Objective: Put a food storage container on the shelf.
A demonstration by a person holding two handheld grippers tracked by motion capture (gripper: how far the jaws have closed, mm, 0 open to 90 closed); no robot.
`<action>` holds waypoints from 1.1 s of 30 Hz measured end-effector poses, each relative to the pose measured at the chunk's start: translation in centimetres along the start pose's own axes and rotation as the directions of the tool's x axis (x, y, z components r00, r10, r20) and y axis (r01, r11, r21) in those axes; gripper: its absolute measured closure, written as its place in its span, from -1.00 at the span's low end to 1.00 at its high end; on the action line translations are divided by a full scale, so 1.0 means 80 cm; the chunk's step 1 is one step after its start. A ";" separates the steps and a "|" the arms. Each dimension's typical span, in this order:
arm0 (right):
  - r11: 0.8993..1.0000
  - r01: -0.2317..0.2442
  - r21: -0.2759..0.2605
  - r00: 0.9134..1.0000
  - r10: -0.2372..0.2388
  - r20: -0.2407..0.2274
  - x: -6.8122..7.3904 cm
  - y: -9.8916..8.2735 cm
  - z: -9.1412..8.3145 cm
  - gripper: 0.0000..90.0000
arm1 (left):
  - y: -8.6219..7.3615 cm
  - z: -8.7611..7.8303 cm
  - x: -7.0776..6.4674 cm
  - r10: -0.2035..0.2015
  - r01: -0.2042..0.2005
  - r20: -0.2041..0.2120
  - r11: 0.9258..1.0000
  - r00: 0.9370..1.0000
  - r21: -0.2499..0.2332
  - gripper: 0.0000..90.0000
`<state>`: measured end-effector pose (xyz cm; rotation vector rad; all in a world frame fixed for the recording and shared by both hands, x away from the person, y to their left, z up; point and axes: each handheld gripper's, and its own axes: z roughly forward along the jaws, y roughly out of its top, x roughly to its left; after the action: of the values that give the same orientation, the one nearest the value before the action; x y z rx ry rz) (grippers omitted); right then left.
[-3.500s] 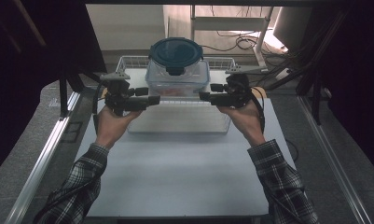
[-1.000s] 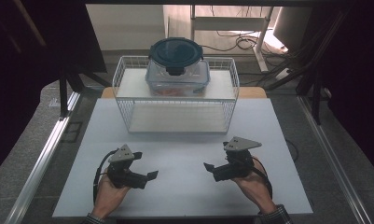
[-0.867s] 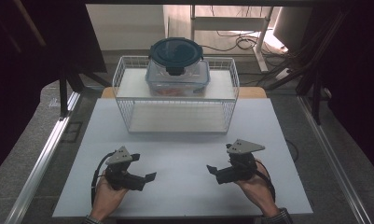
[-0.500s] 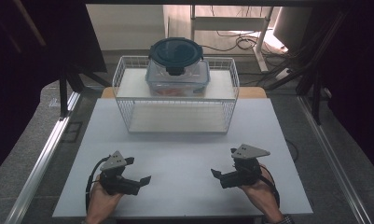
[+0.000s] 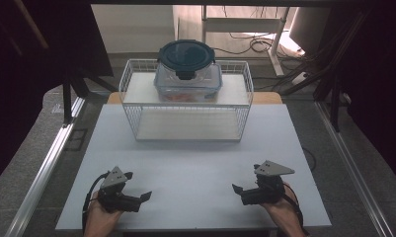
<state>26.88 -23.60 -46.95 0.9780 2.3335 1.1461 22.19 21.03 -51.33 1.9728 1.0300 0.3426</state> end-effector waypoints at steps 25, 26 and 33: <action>0.993 0.014 0.120 1.000 -0.015 0.014 -0.002 -0.044 0.024 -1.00 | -0.025 0.025 0.004 0.010 -0.013 0.023 0.988 1.000 0.155 -1.00; 0.992 0.008 0.125 1.000 -0.009 0.008 -0.002 -0.045 0.026 -1.00 | -0.026 0.026 0.004 0.013 -0.017 0.026 0.987 1.000 0.161 -1.00; 0.984 0.009 0.178 1.000 -0.007 -0.007 0.001 -0.050 0.035 -1.00 | -0.026 0.030 0.002 0.020 -0.024 0.022 0.982 1.000 0.190 -1.00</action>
<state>26.77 -23.77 -51.80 1.0248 2.4762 0.9517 22.54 20.35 -54.44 2.1550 1.0618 0.2434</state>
